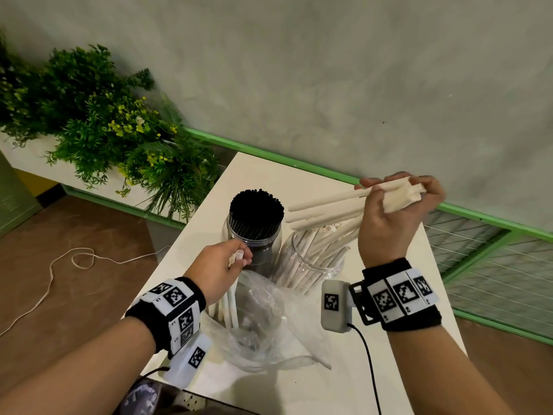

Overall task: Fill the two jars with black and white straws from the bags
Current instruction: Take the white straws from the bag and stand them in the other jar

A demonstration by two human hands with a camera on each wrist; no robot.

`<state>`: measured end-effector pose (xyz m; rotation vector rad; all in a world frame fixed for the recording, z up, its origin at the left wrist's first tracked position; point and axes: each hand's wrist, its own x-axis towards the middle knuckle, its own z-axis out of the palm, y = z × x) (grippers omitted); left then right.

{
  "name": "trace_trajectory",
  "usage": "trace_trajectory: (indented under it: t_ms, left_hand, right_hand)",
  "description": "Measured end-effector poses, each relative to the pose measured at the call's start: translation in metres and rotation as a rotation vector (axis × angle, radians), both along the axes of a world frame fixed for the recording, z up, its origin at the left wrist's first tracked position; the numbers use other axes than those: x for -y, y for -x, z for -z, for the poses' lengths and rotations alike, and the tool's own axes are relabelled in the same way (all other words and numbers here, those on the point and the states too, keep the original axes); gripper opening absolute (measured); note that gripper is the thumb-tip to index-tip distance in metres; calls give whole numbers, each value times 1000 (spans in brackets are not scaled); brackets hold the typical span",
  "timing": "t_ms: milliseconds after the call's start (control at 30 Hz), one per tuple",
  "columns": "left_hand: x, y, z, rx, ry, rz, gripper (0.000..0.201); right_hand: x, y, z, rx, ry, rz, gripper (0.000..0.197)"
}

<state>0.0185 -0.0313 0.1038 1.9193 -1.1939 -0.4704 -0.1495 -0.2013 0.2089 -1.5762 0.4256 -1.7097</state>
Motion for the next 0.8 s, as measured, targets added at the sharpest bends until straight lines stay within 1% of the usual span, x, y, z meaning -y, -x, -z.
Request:
trace_trajectory:
  t_ms: [133, 400, 500, 600, 667, 800]
  left_hand:
    - [-2, 0, 0, 1, -8, 0, 19]
    - [-1, 1, 0, -13, -9, -7, 19]
    - [-2, 0, 0, -19, 1, 0, 19]
    - [-3, 0, 0, -19, 8, 2, 19]
    - [-3, 0, 0, -15, 11, 4, 19]
    - [-3, 0, 0, -11, 6, 5, 21]
  right_hand:
    - [-3, 0, 7, -127, -40, 14, 48]
    - [-3, -15, 9, -307, -21, 46, 46]
    - [1, -22, 9, -349, 2, 70, 46]
    - [10, -29, 7, -375, -43, 88, 50]
    - [17, -30, 3, -389, -64, 101, 49]
    - [26, -33, -1, -459, -16, 125, 47]
